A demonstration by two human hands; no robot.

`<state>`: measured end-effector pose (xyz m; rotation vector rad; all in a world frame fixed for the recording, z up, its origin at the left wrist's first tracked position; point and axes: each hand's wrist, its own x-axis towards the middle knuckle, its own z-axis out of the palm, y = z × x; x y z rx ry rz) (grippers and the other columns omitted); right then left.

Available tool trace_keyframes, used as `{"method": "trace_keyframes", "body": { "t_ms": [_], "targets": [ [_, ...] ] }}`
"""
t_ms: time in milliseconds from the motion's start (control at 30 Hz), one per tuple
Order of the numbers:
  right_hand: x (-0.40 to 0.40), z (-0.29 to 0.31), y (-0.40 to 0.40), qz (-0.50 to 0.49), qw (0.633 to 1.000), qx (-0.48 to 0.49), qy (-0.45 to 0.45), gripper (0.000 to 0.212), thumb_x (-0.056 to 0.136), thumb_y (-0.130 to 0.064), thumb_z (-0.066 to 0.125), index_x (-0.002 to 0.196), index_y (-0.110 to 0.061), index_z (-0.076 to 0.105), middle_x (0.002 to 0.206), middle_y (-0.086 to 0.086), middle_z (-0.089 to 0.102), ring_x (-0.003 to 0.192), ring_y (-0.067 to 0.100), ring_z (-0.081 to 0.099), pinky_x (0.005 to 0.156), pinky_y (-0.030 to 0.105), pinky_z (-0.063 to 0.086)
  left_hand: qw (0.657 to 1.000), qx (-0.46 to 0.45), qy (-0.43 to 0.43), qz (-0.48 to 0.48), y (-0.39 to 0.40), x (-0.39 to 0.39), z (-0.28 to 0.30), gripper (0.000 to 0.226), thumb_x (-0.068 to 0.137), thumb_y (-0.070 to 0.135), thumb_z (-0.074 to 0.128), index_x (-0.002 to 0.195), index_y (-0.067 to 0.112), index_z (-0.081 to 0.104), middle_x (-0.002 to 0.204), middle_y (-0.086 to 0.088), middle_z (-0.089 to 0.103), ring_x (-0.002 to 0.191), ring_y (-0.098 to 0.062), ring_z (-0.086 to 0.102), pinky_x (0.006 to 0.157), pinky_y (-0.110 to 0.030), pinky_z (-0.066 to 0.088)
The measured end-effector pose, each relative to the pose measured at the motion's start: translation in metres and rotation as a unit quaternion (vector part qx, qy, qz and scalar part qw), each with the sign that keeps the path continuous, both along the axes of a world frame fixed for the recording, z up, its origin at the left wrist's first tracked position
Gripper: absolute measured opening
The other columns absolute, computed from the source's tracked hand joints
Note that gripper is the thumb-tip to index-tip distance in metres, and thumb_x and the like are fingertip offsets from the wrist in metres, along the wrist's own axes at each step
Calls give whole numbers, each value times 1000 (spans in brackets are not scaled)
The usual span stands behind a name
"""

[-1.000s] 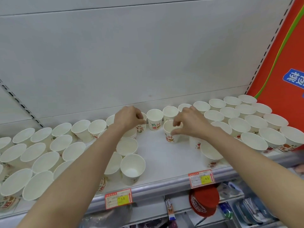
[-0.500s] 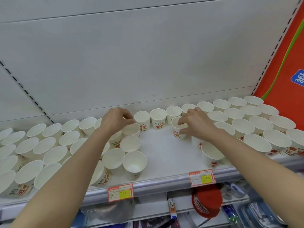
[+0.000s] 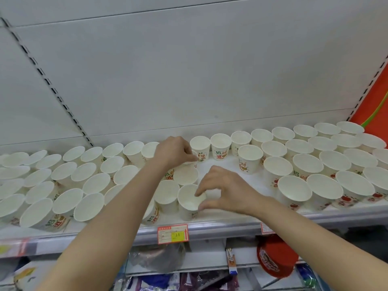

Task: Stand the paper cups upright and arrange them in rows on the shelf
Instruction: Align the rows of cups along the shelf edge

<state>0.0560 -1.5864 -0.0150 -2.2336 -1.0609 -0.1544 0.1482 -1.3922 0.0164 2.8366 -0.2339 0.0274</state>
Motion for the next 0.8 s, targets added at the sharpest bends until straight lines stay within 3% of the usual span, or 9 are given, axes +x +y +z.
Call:
{"method": "trace_keyframes", "body": {
  "t_ms": [167,367,500,633,800],
  "targets": [
    [-19,-26,9,26,992,-37,-118,12,77,-32,74,84,-21,74,85,-10,69,85,15,48,69,30,38,998,58,2,24,-19,2,-9,15,70,39,75,75,26,68,81,5,68,78,-17,61,58,-23,39],
    [-19,-1,-16,-2,992,-14,-124,6,77,-26,73,77,-21,72,79,-12,68,81,16,52,69,32,41,994,87,-53,27,-15,0,-11,7,74,28,69,72,26,63,84,0,67,82,-24,63,60,-26,38],
    [5,19,-53,-128,987,-11,-99,5,73,-24,76,72,-24,71,73,-13,66,75,15,54,67,33,45,993,70,-93,6,-14,-3,-9,12,77,28,66,68,28,59,78,6,67,77,-20,61,58,-26,36],
    [38,21,-49,-250,961,-89,-81,9,70,-16,76,72,-25,72,69,-8,66,74,20,53,65,33,43,993,80,-73,-43,-27,-7,-15,7,79,29,66,74,26,65,79,6,67,80,-17,60,58,-26,38],
    [62,5,-34,-241,942,-206,-108,8,78,-18,64,76,-22,70,72,-2,65,80,22,52,72,35,33,988,111,-75,-72,-36,-10,-21,9,81,33,66,78,25,69,80,4,69,80,-18,62,62,-28,49]
  ]
}}
